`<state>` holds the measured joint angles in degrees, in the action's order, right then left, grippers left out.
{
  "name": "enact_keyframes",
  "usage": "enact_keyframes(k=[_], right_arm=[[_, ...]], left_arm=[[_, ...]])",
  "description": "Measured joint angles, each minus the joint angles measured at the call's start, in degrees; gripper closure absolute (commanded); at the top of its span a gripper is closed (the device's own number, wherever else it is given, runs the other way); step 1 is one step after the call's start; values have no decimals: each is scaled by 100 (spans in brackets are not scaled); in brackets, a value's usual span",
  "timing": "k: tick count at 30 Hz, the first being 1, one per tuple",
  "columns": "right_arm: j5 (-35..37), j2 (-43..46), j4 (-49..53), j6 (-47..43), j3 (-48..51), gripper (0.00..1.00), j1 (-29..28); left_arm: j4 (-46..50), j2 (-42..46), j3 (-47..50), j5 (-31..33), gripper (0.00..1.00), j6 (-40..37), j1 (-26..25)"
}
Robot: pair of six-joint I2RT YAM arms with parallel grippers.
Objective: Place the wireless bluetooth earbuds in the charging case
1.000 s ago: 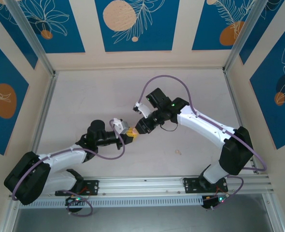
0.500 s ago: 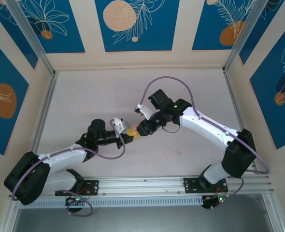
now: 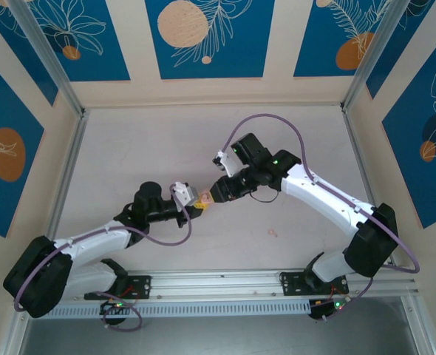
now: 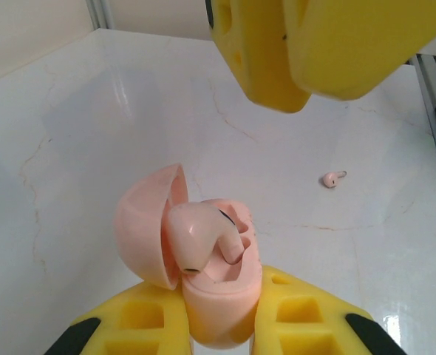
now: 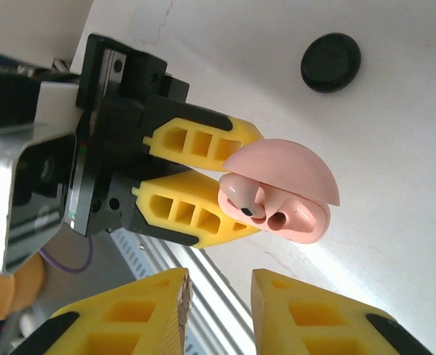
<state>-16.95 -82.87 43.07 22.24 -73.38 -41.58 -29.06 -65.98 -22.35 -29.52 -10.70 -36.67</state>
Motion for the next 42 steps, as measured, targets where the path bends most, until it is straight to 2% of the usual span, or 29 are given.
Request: enact_keyframes(k=[8, 19, 25, 35, 42], right_arm=[[28, -468, -44, 699, -232, 66, -120], [127, -662, -153, 1078, -280, 65, -155], [155, -686, -179, 1145, -282, 66, -155], [151, -750, -120, 1113, -313, 75, -155], [83, -750, -52, 911, -310, 71, -153]], left_arm=[[20, 0, 0, 20, 86, -42, 0], [20, 17, 0, 20, 86, -39, 0], [17, 28, 0, 20, 86, -39, 0], [17, 28, 0, 20, 86, -39, 0], [17, 28, 0, 22, 86, -39, 0]])
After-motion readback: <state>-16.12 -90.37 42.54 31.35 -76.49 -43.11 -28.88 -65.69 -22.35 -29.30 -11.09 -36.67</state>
